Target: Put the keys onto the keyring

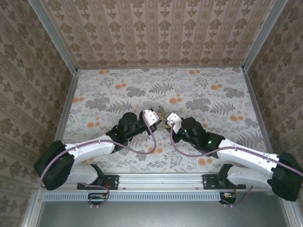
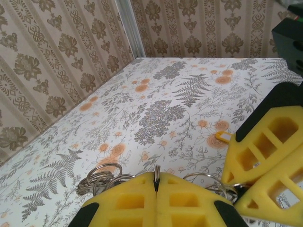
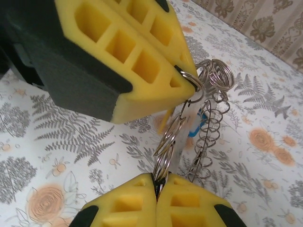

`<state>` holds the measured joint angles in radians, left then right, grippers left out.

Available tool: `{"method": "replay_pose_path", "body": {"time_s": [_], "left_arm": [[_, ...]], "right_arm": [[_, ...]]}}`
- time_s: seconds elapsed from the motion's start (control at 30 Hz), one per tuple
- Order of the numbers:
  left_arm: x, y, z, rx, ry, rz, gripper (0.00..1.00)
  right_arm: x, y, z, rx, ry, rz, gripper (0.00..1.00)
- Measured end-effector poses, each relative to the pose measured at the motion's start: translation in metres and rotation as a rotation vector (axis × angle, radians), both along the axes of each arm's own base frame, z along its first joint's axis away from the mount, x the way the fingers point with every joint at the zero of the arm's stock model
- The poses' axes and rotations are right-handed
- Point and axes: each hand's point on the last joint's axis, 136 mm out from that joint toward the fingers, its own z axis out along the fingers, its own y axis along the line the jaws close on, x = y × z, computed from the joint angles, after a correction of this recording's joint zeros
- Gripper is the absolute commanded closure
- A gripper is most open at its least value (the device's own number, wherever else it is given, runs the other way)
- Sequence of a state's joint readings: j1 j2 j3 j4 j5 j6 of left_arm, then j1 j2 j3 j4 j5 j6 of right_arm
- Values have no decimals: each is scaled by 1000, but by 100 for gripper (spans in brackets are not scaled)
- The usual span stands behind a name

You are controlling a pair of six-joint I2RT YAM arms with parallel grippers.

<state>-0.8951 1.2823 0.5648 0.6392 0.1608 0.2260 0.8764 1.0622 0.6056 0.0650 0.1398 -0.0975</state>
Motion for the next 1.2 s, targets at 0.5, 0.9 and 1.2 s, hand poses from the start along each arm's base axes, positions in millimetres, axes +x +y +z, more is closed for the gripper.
{"method": "replay_pose_path", "body": {"time_s": [0.5,0.9,1.2], "left_arm": [[-9,-10,32,-192,-51,-187,100],[-37,-6,10,-123,76,-429,100],[-51,-1,9,-95,112,-512,100]], "right_arm": [[-7,1,28,189,52,117,81],[-42,-6,71,177,-88,492,68],[-33,-18,62,99,-125,487,68]]}}
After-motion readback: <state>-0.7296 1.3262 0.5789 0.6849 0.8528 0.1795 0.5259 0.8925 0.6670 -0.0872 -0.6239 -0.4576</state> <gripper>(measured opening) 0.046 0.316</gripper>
